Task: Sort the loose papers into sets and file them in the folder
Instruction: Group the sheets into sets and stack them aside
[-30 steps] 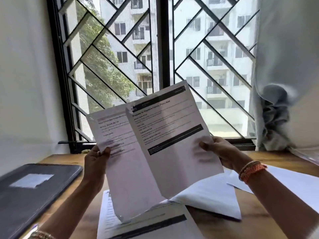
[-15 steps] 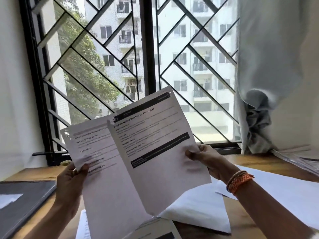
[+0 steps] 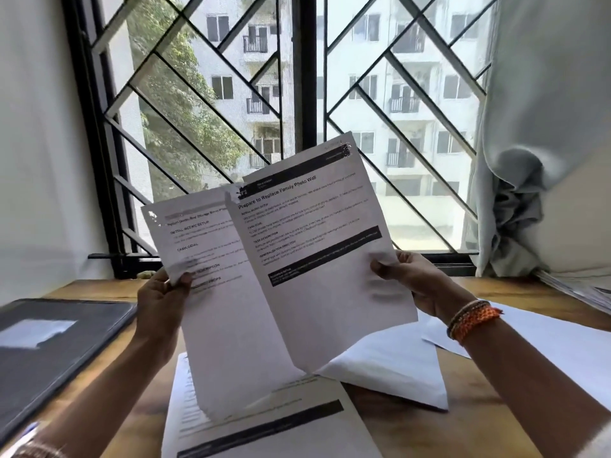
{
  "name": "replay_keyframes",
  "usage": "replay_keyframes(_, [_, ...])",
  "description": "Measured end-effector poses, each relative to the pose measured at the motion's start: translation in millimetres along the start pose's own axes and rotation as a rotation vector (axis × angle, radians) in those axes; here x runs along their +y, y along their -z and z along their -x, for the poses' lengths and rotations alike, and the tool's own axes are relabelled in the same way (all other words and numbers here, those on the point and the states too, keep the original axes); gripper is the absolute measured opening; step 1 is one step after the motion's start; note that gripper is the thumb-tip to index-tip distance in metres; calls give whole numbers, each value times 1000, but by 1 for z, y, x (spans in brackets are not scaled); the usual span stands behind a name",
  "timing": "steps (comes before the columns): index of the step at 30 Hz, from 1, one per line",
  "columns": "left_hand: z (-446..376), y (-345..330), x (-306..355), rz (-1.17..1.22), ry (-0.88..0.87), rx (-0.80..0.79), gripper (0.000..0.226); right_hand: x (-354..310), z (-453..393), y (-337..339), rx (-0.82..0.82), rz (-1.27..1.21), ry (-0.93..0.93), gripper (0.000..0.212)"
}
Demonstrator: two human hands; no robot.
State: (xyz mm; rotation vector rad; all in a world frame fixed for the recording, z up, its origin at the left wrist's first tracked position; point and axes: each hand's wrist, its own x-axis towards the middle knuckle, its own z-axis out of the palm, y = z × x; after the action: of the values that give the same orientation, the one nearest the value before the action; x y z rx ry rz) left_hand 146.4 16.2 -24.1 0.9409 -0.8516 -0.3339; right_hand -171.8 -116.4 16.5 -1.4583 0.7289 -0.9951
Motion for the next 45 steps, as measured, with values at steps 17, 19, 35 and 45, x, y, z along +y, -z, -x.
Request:
replay_keyframes(17, [-1,1,-3,4,-6,4,30,-2,2,0,-35,-18,-4,9])
replay_keyframes(19, [-2,1,-4,-7,-6,15,31,-3,4,0,-45,-32,-6,12])
replay_keyframes(35, [2,0,-4,19,27,-12,29,-13,4,21,414,311,129,7])
replay_keyframes(45, [14,-57,-29,35,253,-115,27,-31,65,62,1009,1467,931,48])
